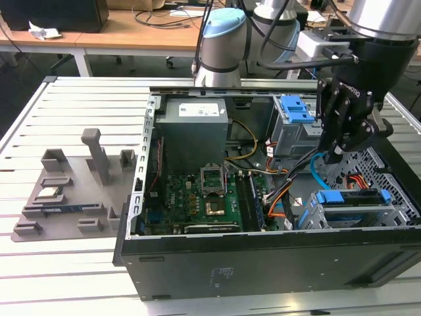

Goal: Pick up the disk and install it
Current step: 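Insert the second disk wire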

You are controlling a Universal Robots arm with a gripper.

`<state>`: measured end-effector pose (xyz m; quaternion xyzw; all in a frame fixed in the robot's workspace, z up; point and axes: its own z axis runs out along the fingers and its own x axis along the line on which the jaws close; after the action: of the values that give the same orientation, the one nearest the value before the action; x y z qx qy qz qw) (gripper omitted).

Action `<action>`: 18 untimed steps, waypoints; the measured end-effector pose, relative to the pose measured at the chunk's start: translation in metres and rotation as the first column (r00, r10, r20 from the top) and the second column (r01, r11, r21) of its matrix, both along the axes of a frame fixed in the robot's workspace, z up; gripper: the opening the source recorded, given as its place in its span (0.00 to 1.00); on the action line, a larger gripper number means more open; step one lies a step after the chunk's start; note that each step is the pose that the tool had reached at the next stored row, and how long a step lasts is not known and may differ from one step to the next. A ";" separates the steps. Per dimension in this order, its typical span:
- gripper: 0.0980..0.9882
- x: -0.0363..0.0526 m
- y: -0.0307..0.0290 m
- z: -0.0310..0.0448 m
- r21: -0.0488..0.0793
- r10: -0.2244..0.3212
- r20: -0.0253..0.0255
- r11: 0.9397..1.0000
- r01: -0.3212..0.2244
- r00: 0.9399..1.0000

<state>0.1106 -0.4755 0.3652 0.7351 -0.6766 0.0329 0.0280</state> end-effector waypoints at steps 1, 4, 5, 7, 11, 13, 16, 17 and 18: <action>0.30 0.0000 -0.0002 -0.0013 0.000 0.001 0.000 1.000 -0.001 1.000; 0.30 -0.0002 -0.0004 -0.0028 0.000 0.007 0.000 1.000 -0.007 1.000; 0.30 -0.0002 -0.0005 -0.0028 0.000 0.007 0.000 1.000 -0.007 1.000; 0.28 -0.0002 -0.0004 -0.0029 0.000 0.007 0.000 1.000 -0.007 1.000; 0.07 -0.0002 -0.0004 -0.0029 0.000 0.007 0.000 1.000 -0.007 1.000; 0.07 -0.0002 -0.0009 -0.0030 0.000 0.007 0.000 1.000 -0.007 1.000; 0.07 -0.0003 -0.0158 -0.0039 -0.011 0.007 0.000 1.000 -0.007 1.000; 0.07 -0.0002 -0.0190 -0.0042 -0.012 0.007 0.000 1.000 -0.007 1.000; 0.07 -0.0002 -0.0220 -0.0045 -0.012 0.007 0.000 1.000 -0.007 1.000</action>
<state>0.1103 -0.4974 0.3607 0.7374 -0.6737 0.0370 0.0323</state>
